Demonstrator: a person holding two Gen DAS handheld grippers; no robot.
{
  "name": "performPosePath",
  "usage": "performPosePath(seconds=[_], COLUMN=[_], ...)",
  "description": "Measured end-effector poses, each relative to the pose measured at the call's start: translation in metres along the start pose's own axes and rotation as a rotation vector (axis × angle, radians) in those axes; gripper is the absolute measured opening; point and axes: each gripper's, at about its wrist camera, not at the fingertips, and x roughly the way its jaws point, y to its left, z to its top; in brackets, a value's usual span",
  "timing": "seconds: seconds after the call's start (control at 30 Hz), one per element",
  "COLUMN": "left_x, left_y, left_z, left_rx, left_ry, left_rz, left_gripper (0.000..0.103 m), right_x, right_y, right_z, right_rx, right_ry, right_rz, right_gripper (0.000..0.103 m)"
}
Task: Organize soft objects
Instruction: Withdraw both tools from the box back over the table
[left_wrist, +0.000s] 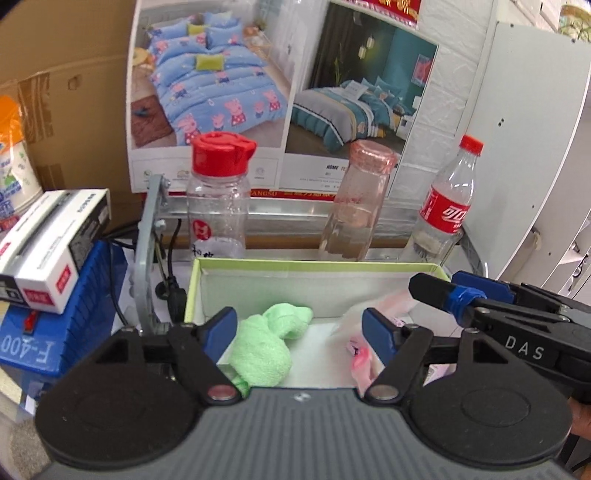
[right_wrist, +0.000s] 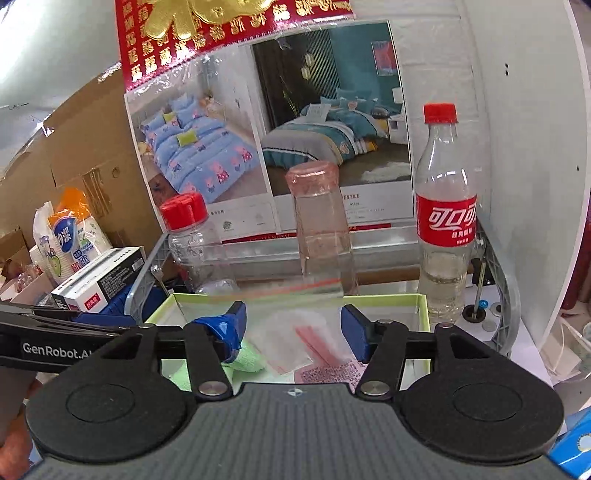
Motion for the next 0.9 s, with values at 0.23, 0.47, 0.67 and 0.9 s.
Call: performPosePath(seconds=[0.23, 0.47, 0.67, 0.9], left_x=[-0.048, -0.098, -0.113, -0.104], left_y=[0.006, 0.033, 0.074, 0.097], left_z=[-0.020, -0.077, -0.146, -0.199], left_rx=[0.012, 0.033, -0.038, -0.103], left_ry=[-0.031, -0.034, 0.056, 0.153], left_rz=[0.044, 0.145, 0.254, 0.327], left_gripper=[0.075, 0.075, 0.075, 0.075], right_x=[-0.037, -0.079, -0.128, -0.178], right_y=[0.014, 0.008, -0.007, -0.023], right_z=[0.002, -0.032, -0.099, -0.181], right_rx=[-0.049, -0.059, 0.054, 0.245], right_ry=[-0.044, 0.015, 0.017, 0.041], right_rz=[-0.011, -0.052, -0.047, -0.063], right_gripper=[0.049, 0.050, 0.051, 0.051])
